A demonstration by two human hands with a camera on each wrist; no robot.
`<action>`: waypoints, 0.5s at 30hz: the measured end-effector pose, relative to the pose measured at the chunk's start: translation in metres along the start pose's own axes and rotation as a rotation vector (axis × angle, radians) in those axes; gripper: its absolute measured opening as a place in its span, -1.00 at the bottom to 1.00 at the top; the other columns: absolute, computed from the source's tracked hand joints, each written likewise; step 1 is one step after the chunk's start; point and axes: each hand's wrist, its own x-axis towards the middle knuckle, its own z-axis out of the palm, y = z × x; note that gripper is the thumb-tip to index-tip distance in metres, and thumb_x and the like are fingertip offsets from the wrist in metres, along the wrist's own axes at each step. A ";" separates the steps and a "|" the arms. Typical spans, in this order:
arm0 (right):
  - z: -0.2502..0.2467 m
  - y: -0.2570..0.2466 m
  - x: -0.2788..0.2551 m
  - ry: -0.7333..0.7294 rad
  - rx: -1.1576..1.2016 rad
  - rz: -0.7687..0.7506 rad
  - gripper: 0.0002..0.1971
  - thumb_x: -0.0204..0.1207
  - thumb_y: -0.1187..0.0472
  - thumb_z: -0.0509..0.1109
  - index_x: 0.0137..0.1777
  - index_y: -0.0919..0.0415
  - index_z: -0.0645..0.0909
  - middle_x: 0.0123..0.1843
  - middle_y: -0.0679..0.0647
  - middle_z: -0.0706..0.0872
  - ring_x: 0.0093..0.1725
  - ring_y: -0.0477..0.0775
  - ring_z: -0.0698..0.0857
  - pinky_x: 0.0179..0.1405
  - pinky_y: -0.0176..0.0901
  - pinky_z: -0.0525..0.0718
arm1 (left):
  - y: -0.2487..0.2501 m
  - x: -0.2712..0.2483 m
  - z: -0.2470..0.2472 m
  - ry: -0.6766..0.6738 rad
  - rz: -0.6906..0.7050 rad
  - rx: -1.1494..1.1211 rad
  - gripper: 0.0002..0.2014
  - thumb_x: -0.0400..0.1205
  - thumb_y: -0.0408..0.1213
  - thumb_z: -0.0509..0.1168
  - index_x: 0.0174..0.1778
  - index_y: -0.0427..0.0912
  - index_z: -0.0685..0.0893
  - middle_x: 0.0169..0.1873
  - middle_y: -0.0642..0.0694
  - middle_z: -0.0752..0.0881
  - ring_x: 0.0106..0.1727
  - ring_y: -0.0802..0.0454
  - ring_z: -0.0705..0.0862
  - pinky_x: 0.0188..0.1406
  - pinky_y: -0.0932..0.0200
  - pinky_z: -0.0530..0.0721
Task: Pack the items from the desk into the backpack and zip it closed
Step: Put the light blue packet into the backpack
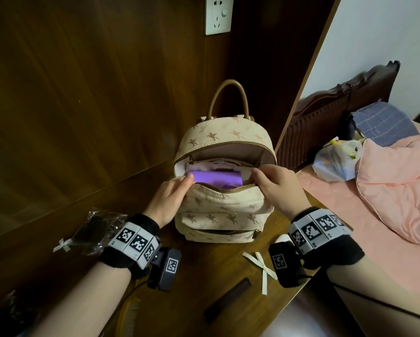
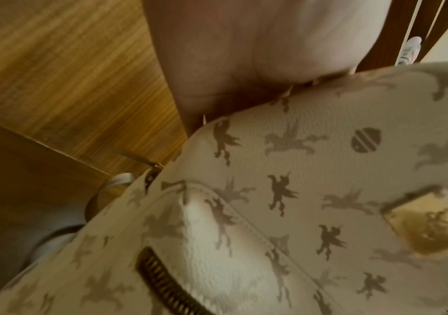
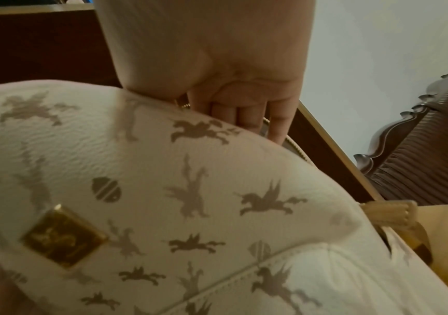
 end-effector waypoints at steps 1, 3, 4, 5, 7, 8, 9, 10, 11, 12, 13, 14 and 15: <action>0.002 0.001 -0.001 0.047 0.008 0.010 -0.66 0.63 0.10 0.23 -0.36 0.21 0.59 -0.45 0.07 0.61 -0.41 0.03 0.54 -0.42 -0.15 0.41 | 0.000 -0.003 0.001 0.021 0.033 0.012 -0.36 0.48 0.30 -0.07 -0.10 -0.13 0.71 -0.09 -0.02 0.74 0.02 0.15 0.67 0.01 0.23 0.57; 0.003 0.002 -0.003 0.118 0.012 0.030 -0.64 0.63 0.11 0.22 -0.36 0.27 0.56 -0.47 0.10 0.58 -0.42 0.05 0.52 -0.46 -0.22 0.36 | -0.002 -0.008 0.000 0.062 0.098 0.055 -0.43 0.52 0.26 -0.08 0.05 -0.05 0.65 0.09 0.00 0.66 0.16 0.17 0.59 0.16 0.24 0.53; 0.003 0.001 -0.005 0.141 0.010 0.036 -0.64 0.63 0.11 0.22 -0.35 0.27 0.57 -0.46 0.13 0.60 -0.40 0.07 0.53 -0.46 -0.27 0.35 | -0.004 -0.012 -0.001 0.076 0.125 0.066 -0.45 0.52 0.24 -0.07 0.13 -0.02 0.63 0.15 0.02 0.63 0.22 0.19 0.56 0.21 0.25 0.51; 0.003 0.000 -0.007 0.158 0.012 0.032 -0.65 0.64 0.11 0.22 -0.35 0.25 0.57 -0.45 0.13 0.61 -0.39 0.06 0.54 -0.47 -0.33 0.34 | -0.005 -0.015 -0.003 0.086 0.145 0.070 -0.45 0.53 0.24 -0.05 0.20 -0.01 0.61 0.19 0.03 0.60 0.26 0.21 0.53 0.23 0.25 0.50; 0.002 -0.004 -0.012 0.173 0.028 0.002 -0.65 0.63 0.12 0.23 -0.42 0.12 0.52 -0.49 0.05 0.56 -0.42 -0.02 0.52 -0.46 -0.36 0.35 | -0.005 -0.022 -0.005 0.101 0.167 0.080 -0.43 0.54 0.24 -0.02 0.29 -0.01 0.57 0.25 0.04 0.56 0.32 0.21 0.50 0.28 0.24 0.48; 0.001 -0.007 -0.015 0.170 0.041 -0.018 -0.64 0.63 0.12 0.24 -0.45 0.06 0.49 -0.50 0.00 0.53 -0.44 -0.07 0.50 -0.46 -0.37 0.35 | -0.006 -0.026 -0.007 0.114 0.174 0.090 -0.44 0.54 0.24 0.00 0.31 0.00 0.56 0.27 0.04 0.54 0.33 0.22 0.49 0.30 0.23 0.47; 0.000 -0.011 -0.016 0.164 0.055 -0.039 -0.65 0.62 0.13 0.25 -0.44 0.05 0.49 -0.49 -0.01 0.54 -0.43 -0.09 0.50 -0.46 -0.36 0.36 | -0.005 -0.030 -0.008 0.127 0.181 0.101 -0.44 0.54 0.24 0.01 0.31 0.02 0.56 0.28 0.05 0.53 0.34 0.22 0.48 0.31 0.22 0.46; -0.001 -0.014 -0.017 0.154 0.065 -0.057 -0.68 0.62 0.13 0.25 -0.39 0.10 0.55 -0.45 0.02 0.57 -0.40 -0.07 0.52 -0.43 -0.35 0.37 | -0.005 -0.034 -0.010 0.139 0.184 0.112 -0.45 0.54 0.24 0.01 0.31 0.02 0.56 0.29 0.06 0.52 0.35 0.23 0.47 0.32 0.21 0.46; -0.003 -0.018 -0.017 0.143 0.069 -0.076 -0.72 0.62 0.13 0.25 -0.31 0.16 0.61 -0.40 0.04 0.62 -0.36 -0.06 0.55 -0.40 -0.36 0.40 | -0.003 -0.037 -0.013 0.149 0.184 0.124 -0.44 0.53 0.24 0.01 0.31 0.01 0.56 0.29 0.07 0.51 0.35 0.23 0.47 0.33 0.19 0.46; -0.005 -0.023 -0.017 0.132 0.072 -0.099 -0.75 0.62 0.14 0.26 -0.24 0.19 0.65 -0.34 0.03 0.66 -0.31 -0.07 0.58 -0.34 -0.36 0.44 | -0.001 -0.040 -0.016 0.160 0.182 0.137 -0.42 0.53 0.25 0.01 0.33 -0.02 0.56 0.29 0.09 0.50 0.35 0.24 0.46 0.34 0.19 0.46; -0.006 -0.027 -0.017 0.123 0.077 -0.123 -0.77 0.62 0.14 0.26 -0.20 0.19 0.67 -0.31 0.01 0.68 -0.27 -0.08 0.60 -0.30 -0.36 0.47 | 0.000 -0.044 -0.019 0.174 0.179 0.151 -0.39 0.53 0.25 0.00 0.34 -0.05 0.55 0.29 0.10 0.49 0.35 0.26 0.45 0.34 0.20 0.45; -0.007 -0.032 -0.017 0.116 0.085 -0.147 -0.77 0.61 0.14 0.26 -0.20 0.19 0.67 -0.30 0.01 0.69 -0.26 -0.08 0.61 -0.28 -0.33 0.49 | 0.002 -0.048 -0.022 0.193 0.176 0.164 -0.37 0.53 0.26 -0.02 0.35 -0.06 0.55 0.29 0.12 0.48 0.33 0.31 0.44 0.33 0.25 0.44; -0.008 -0.037 -0.017 0.114 0.089 -0.171 -0.77 0.61 0.14 0.26 -0.20 0.20 0.67 -0.30 0.03 0.70 -0.25 -0.06 0.62 -0.27 -0.28 0.50 | 0.003 -0.052 -0.025 0.218 0.168 0.175 -0.36 0.52 0.26 -0.03 0.35 -0.07 0.55 0.29 0.14 0.46 0.32 0.37 0.43 0.30 0.34 0.41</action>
